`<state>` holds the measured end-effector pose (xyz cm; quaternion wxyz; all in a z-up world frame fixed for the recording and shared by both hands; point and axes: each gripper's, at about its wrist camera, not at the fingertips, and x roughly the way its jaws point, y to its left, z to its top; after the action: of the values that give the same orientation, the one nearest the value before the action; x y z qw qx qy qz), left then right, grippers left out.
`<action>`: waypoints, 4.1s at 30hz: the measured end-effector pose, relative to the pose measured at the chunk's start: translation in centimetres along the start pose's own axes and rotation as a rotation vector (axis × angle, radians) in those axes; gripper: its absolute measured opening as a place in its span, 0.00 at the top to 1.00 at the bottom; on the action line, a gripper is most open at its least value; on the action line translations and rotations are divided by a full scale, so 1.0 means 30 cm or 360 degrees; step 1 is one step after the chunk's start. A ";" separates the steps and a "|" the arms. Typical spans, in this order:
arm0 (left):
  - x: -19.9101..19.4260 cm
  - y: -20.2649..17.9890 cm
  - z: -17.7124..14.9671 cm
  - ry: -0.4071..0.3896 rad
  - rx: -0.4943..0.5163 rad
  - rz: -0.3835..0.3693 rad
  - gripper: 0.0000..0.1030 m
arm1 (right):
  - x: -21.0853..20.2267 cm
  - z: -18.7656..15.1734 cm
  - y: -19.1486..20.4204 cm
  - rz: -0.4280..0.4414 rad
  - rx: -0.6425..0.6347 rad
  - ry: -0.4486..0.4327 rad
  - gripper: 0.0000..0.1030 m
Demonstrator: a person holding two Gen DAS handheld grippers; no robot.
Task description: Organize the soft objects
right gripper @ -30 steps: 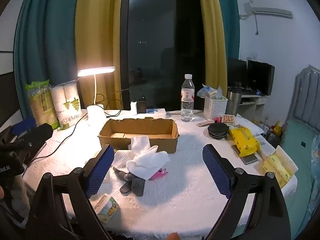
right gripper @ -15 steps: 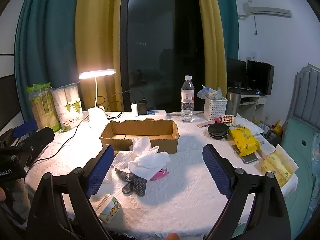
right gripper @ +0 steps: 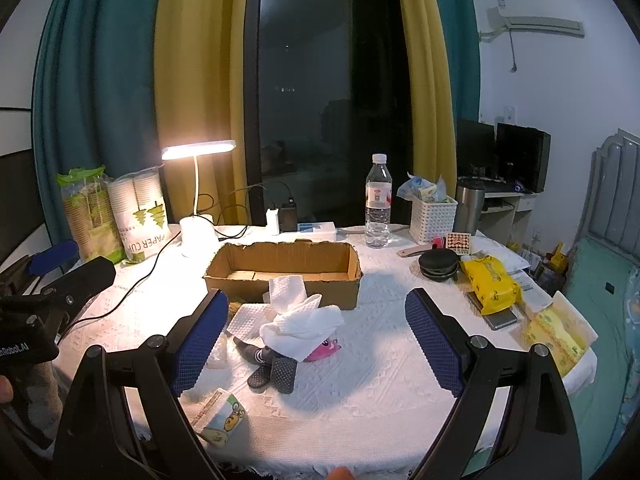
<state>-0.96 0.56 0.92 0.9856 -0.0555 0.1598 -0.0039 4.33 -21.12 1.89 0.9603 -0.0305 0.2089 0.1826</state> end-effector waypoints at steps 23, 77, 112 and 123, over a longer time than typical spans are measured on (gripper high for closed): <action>-0.008 -0.020 -0.005 0.0000 -0.0004 -0.0016 0.00 | -0.007 0.002 -0.002 0.0005 0.0004 -0.0002 0.10; 0.346 -0.091 -0.324 0.0691 0.0049 -0.0121 0.03 | 0.257 -0.219 -0.117 -0.0022 0.0123 0.0366 0.10; 0.456 0.029 -0.218 0.0638 -0.0016 -0.0096 0.72 | 0.535 -0.116 -0.040 0.0354 0.0003 0.0440 0.19; 0.522 0.145 -0.157 0.0553 -0.0097 -0.0097 0.72 | 0.741 -0.052 0.022 0.0336 -0.0039 0.0541 0.19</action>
<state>12.37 3.97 -8.93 0.9404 -0.0887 0.3261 -0.0386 22.29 -13.20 -8.68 0.8862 -0.0503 0.3679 0.2771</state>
